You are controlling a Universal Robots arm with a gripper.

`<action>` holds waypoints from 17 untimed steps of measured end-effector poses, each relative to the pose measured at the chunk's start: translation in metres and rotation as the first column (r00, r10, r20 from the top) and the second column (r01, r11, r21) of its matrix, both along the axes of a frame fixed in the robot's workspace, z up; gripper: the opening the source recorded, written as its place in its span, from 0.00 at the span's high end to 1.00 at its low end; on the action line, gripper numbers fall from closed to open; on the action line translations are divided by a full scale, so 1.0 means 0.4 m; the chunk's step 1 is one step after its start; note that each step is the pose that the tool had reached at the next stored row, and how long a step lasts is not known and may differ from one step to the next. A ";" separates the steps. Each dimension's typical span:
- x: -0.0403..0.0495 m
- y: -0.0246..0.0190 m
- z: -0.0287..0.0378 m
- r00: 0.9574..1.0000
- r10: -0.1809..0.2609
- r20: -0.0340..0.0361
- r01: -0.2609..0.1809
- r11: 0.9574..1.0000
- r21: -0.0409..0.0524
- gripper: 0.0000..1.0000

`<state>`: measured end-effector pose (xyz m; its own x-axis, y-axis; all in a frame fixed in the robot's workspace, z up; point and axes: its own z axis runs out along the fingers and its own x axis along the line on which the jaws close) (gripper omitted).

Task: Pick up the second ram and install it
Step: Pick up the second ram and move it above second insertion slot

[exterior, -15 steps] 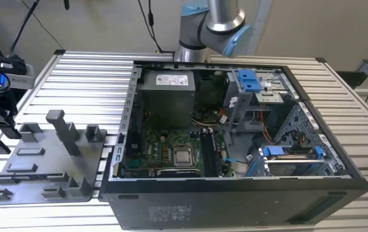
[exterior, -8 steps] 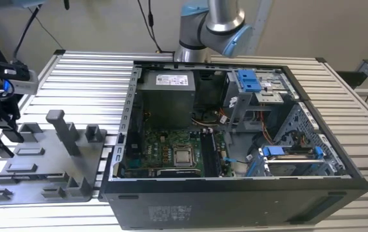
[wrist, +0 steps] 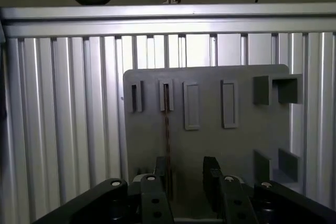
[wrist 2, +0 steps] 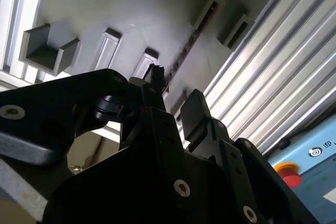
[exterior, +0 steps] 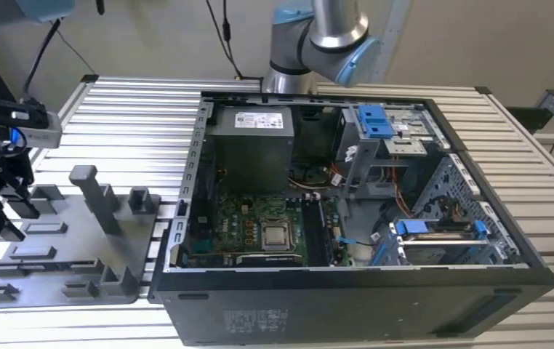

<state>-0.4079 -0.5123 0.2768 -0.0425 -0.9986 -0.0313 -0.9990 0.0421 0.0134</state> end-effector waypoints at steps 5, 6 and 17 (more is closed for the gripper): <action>0.000 0.000 -0.017 1.000 0.000 0.000 0.000 1.000 -0.001 0.58; 0.000 0.000 -0.020 1.000 0.000 0.000 0.000 1.000 -0.001 0.58; 0.000 0.000 -0.062 1.000 0.001 0.000 -0.001 1.000 -0.010 0.58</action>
<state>-0.4077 -0.5124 0.2522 -0.0418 -0.9989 -0.0213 -0.9991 0.0416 0.0130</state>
